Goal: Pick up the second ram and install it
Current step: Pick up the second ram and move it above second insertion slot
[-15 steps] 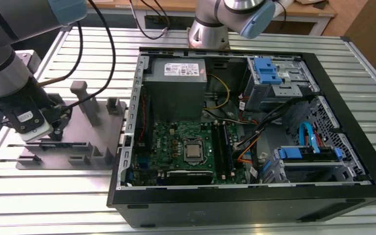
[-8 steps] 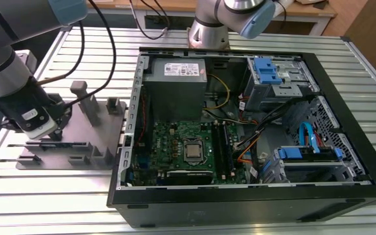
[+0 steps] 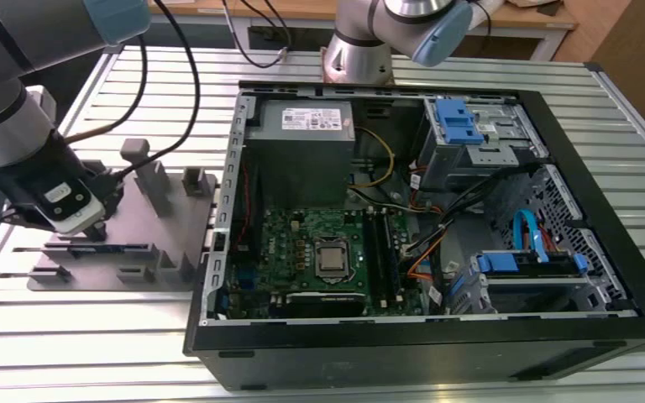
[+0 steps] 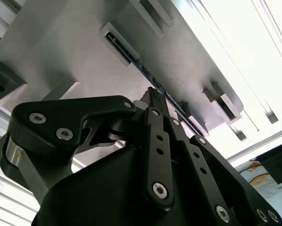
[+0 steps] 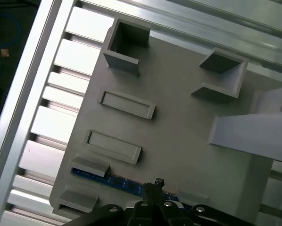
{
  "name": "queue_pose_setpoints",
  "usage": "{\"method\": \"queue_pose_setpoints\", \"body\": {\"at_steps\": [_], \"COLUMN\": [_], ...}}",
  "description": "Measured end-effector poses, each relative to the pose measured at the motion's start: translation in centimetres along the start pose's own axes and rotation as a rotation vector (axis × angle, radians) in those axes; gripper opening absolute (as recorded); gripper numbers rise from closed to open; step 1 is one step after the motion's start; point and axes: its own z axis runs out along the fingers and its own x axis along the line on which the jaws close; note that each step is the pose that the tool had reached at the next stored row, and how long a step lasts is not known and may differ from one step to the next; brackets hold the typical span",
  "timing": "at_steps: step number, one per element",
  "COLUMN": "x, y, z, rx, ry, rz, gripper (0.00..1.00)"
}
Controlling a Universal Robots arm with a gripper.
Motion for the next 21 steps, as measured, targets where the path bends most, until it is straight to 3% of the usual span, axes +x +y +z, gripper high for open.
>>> {"method": "queue_pose_setpoints", "body": {"at_steps": [21], "x": [0.0], "y": [0.0], "z": [0.0], "rx": [-0.0059], "ry": [0.0089], "rz": [-0.208], "gripper": [0.07]}}
